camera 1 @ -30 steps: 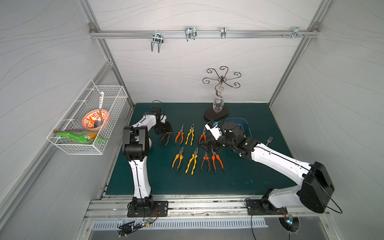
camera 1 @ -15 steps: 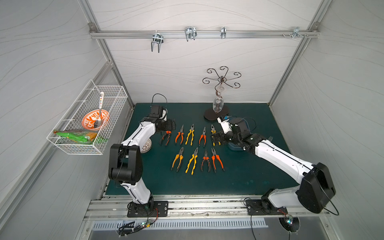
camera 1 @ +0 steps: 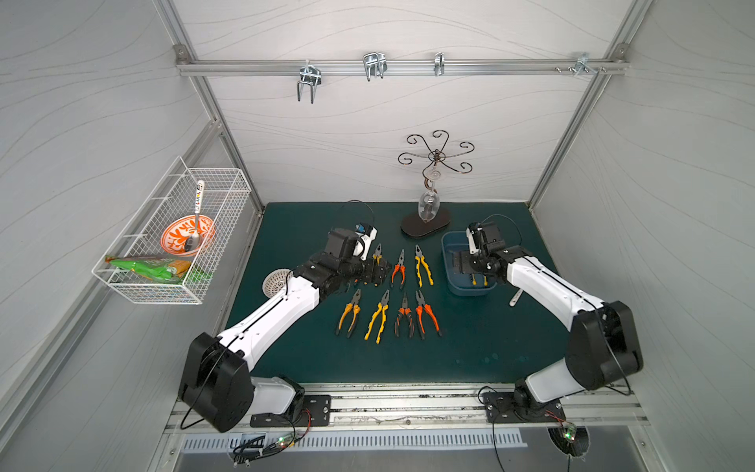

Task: Take the pliers out of the storage box
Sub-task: Pick up the pliers from the storage box.

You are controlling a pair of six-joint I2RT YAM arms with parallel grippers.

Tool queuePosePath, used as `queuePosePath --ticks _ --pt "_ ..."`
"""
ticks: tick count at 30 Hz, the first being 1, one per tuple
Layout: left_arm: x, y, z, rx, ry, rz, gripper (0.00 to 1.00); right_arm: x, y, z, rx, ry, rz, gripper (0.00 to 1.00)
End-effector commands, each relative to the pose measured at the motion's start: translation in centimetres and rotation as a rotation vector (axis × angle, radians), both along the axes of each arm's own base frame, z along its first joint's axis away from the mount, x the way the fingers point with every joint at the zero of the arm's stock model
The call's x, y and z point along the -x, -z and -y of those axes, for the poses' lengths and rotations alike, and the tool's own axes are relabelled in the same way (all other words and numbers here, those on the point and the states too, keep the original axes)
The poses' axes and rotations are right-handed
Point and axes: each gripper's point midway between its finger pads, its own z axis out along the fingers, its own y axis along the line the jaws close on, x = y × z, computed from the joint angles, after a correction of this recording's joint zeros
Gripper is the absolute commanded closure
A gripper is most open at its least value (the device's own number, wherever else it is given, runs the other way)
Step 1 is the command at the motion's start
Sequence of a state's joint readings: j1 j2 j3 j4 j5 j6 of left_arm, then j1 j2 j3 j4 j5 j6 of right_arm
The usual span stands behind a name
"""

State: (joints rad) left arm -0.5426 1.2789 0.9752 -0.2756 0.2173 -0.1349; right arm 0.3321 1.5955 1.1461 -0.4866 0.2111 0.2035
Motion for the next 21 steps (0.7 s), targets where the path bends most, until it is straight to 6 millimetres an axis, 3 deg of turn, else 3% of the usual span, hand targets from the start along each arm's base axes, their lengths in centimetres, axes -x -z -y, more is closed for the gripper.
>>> queuePosePath --ticks 1,5,8,14,21 --pt "1.4 -2.8 2.0 0.085 0.078 0.11 0.0 0.2 2.8 1.9 0.055 0.069 -0.122 0.13" --pt "2.6 -2.6 2.1 0.053 0.127 0.161 0.0 -0.8 5.0 2.5 0.087 0.105 -0.183 0.24" --pt "2.3 -2.6 1.5 0.018 0.109 0.187 0.0 -1.4 6.3 2.5 0.093 0.127 -0.223 0.33" --pt "2.1 -2.7 1.2 0.012 0.09 0.2 0.0 -1.4 8.9 2.4 0.083 0.158 -0.318 0.4" --pt "1.9 -2.9 0.6 0.006 0.059 0.214 0.0 -1.5 10.7 2.1 0.078 0.148 -0.368 0.55"
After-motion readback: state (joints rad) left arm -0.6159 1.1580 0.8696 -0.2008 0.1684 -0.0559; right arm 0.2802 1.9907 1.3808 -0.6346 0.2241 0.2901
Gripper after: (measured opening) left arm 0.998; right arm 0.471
